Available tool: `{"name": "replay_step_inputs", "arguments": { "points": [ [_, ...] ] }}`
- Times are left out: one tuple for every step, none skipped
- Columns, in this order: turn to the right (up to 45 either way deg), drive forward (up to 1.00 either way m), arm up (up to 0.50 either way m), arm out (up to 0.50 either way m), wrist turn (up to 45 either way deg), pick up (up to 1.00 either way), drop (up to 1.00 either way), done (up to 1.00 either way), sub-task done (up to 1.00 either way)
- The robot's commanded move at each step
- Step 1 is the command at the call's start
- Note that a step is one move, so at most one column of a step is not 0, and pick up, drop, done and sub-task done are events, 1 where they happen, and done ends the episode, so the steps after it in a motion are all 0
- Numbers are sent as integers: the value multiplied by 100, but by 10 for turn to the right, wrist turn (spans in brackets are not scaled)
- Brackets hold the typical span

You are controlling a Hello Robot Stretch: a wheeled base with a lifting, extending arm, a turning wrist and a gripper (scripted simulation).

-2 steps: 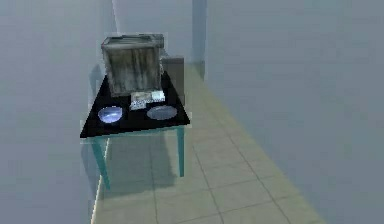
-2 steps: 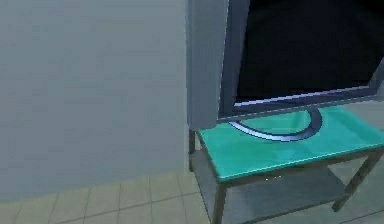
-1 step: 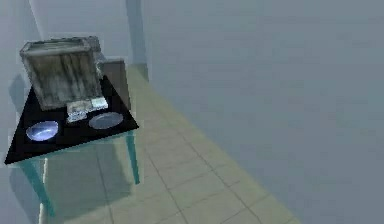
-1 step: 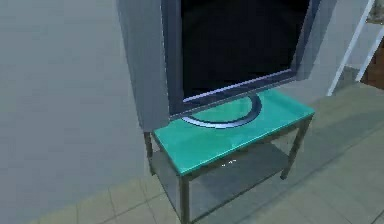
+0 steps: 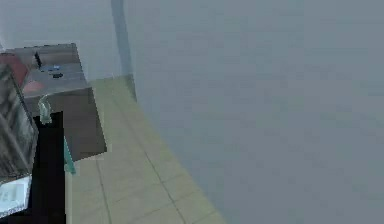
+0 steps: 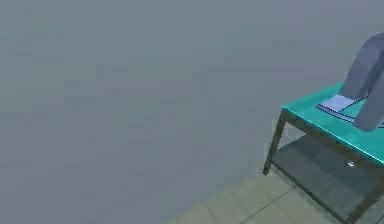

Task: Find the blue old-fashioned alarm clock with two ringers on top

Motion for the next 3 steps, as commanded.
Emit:
{"name": "replay_step_inputs", "arguments": {
  "points": [
    [0, 50, 0, 0, 0, 0, 0, 0, 0],
    [-270, 0, 0, 0, 0, 0, 0, 0, 0],
    [0, 5, 0, 0, 0, 0, 0, 0, 0]
  ]
}}
